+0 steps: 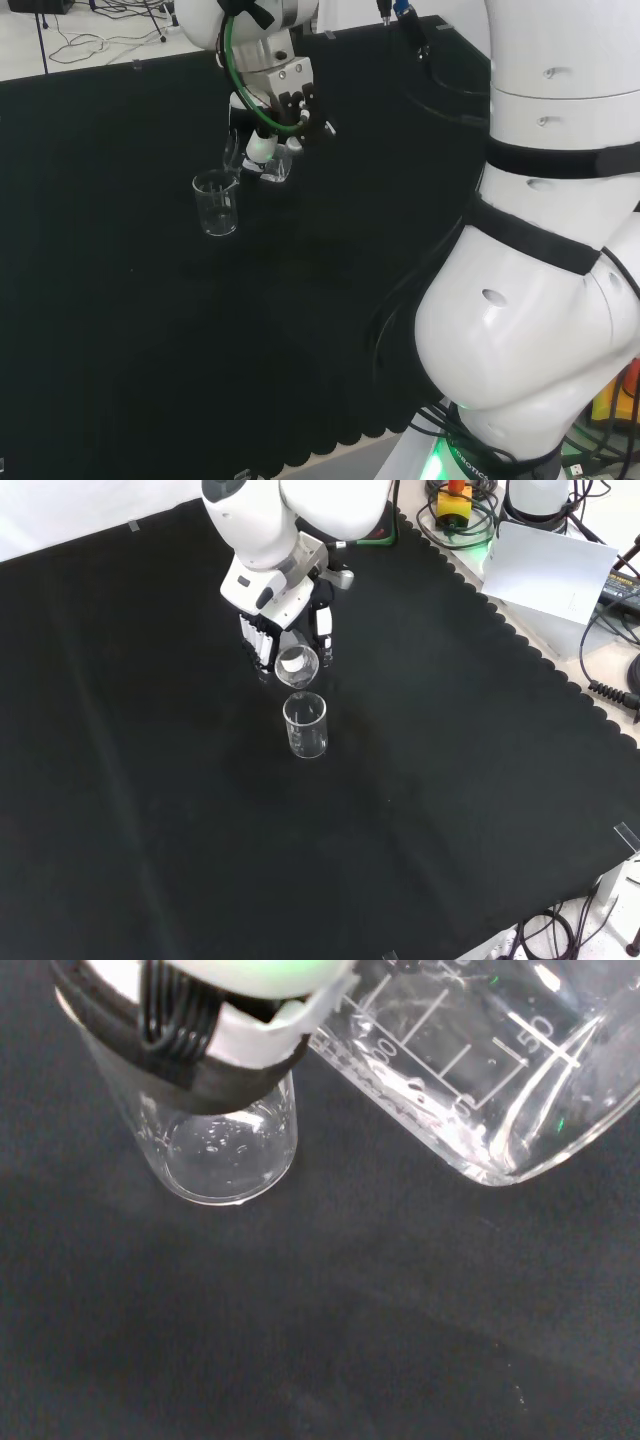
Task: Pour the water from the handheld beaker into the one on the table.
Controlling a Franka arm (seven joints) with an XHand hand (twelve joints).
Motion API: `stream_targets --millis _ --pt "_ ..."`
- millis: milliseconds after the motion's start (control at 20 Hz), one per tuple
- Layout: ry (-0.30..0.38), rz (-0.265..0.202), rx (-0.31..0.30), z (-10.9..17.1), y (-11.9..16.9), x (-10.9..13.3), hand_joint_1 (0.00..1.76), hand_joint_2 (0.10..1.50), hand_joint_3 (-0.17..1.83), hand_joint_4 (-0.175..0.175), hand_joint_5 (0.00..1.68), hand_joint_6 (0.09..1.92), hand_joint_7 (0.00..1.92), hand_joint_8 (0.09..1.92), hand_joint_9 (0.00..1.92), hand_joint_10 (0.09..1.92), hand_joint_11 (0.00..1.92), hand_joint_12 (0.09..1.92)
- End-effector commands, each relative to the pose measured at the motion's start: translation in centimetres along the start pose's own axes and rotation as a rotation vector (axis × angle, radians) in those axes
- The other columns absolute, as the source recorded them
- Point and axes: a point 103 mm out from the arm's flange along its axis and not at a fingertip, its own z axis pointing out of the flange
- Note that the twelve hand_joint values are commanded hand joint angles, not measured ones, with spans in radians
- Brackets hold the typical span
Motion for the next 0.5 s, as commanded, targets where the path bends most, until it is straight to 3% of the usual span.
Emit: stream_targets --millis 50,500 --pt "-0.046 -0.001 0.011 -0.9 -0.2 0.9 1.31 1.04 -0.17 -0.175 1.34 0.40 1.40 0.35 1.48 0.48 1.31 0.70" --pt "-0.096 -0.002 0.048 -1.4 -0.2 2.1 1.31 1.04 -0.17 -0.175 1.34 0.40 1.40 0.36 1.48 0.49 1.31 0.70"
